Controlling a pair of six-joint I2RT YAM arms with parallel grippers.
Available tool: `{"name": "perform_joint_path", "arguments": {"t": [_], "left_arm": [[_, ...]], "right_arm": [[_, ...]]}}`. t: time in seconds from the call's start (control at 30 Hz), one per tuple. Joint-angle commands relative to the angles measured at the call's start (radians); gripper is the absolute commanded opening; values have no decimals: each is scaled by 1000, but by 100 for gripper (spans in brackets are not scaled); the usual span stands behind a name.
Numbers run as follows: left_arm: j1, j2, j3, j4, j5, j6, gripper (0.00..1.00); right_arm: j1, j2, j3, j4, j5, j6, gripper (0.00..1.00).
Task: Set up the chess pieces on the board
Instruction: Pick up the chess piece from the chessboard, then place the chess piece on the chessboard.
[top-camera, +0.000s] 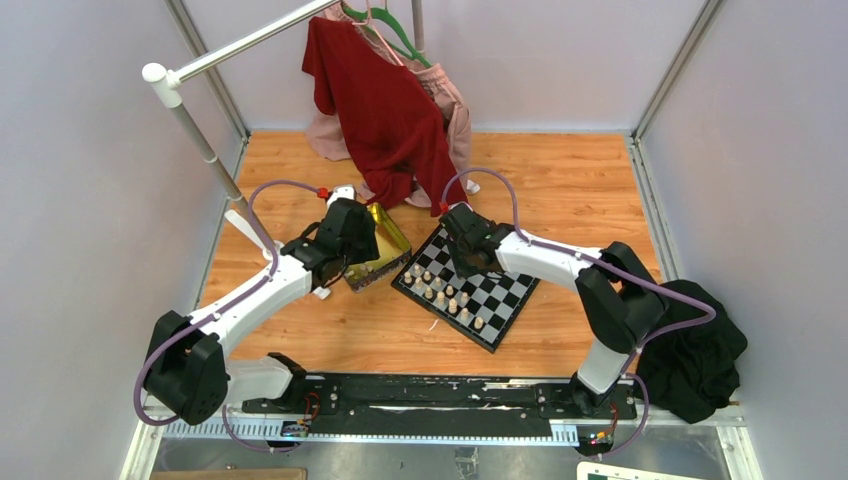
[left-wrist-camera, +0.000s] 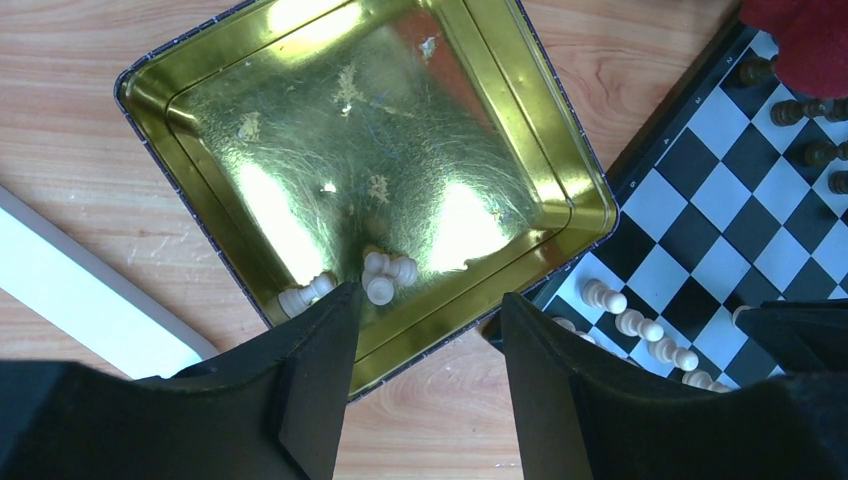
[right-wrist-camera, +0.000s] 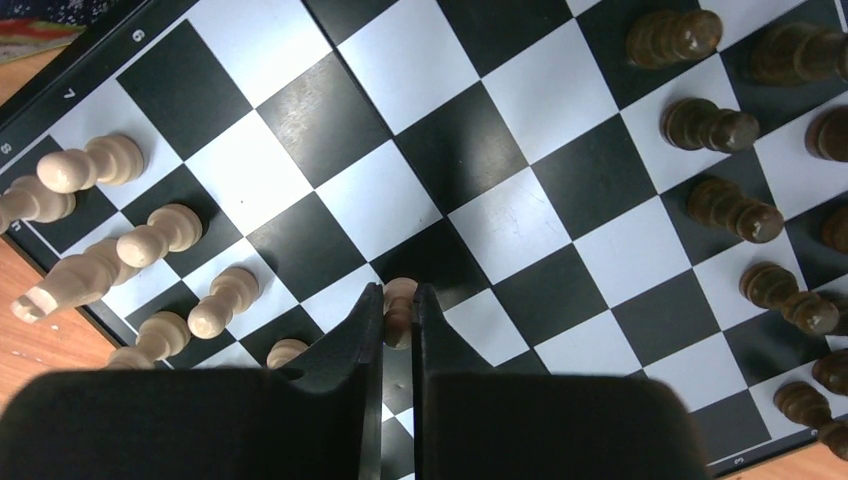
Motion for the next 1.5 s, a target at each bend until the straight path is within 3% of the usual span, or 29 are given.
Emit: {"name": "perform_joint_path", "arguments": {"t": [0.0, 0.37, 0.83, 1.47], "left_arm": [[13, -9, -10, 30, 8, -10, 59], [21, -15, -4, 23, -2, -6, 59], [21, -8, -2, 21, 2, -5, 59], [23, 13, -1, 30, 5, -4, 59]], "right_arm": [[15, -2, 26, -31, 52, -13, 2], [35, -188, -22, -85, 165, -42, 0], [91, -431, -242, -142, 140, 29, 0], [152, -314, -275, -33, 81, 46, 0]]}}
